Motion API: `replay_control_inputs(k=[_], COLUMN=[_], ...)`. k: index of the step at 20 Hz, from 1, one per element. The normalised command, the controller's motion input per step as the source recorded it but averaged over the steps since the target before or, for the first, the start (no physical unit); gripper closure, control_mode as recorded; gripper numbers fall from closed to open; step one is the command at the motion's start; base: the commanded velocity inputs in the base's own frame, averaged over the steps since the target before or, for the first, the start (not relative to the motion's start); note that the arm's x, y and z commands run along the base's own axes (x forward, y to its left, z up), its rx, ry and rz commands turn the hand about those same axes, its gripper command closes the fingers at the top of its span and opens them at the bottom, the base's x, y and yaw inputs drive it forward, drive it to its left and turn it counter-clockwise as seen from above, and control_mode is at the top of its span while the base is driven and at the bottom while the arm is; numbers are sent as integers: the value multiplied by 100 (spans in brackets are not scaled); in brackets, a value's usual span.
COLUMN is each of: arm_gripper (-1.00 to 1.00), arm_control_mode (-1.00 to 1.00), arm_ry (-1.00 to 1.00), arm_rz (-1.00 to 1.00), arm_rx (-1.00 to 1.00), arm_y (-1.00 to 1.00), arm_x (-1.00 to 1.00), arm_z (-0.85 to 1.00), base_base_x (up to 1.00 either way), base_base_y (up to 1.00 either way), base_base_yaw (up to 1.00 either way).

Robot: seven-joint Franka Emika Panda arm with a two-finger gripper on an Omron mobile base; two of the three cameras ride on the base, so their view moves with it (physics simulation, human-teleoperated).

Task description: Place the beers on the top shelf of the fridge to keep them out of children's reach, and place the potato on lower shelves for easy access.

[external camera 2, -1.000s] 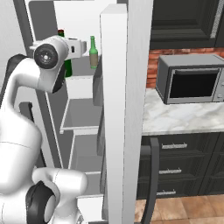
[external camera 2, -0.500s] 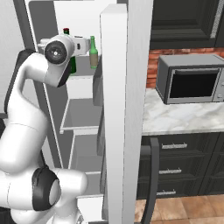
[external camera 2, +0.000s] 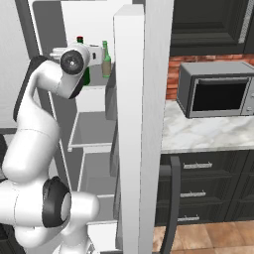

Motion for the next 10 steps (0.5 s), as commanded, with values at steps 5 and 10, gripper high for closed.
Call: replay_control_inputs(k=[5, 10], arm_gripper=[100, 100], arm_control_mode=[-100, -100], arm_ry=[0, 0], arm_rz=[3, 4], arm_rx=[0, 0], arm_y=[0, 0], arm_x=[35, 42], arm_z=[-17, -11], base_base_x=[0, 0], base_base_y=[0, 0], base_base_yaw=[0, 0])
